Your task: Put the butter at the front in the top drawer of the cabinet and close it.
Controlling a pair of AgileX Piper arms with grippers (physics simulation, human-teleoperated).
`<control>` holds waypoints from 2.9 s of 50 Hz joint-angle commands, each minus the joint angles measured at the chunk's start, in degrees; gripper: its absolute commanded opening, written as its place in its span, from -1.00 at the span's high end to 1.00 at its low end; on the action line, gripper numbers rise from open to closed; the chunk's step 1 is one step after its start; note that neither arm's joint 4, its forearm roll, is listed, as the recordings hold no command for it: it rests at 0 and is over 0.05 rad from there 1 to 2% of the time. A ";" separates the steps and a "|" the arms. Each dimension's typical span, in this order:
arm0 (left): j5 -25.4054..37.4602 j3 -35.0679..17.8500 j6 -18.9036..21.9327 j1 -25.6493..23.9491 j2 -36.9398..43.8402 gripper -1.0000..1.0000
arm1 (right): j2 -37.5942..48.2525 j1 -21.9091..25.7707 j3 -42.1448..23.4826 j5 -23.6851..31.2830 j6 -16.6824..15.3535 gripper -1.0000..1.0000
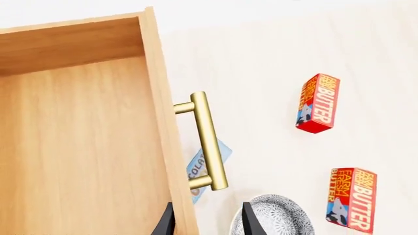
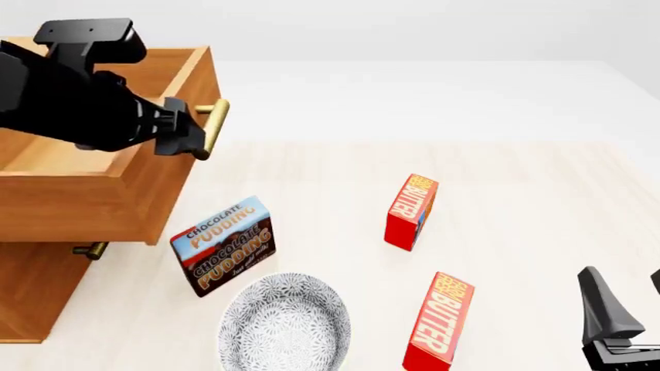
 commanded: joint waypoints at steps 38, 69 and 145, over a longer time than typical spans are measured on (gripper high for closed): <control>6.44 -9.46 13.59 -6.74 -6.95 -1.00 | 0.07 -0.02 0.06 -0.13 -0.01 -1.00; -9.48 -8.02 17.02 -20.78 1.09 -1.00 | 0.05 -0.02 -0.01 -0.05 -0.02 -1.00; -40.62 -7.55 3.33 -23.28 32.55 -1.00 | 0.06 -0.01 0.03 -0.07 -0.02 -1.00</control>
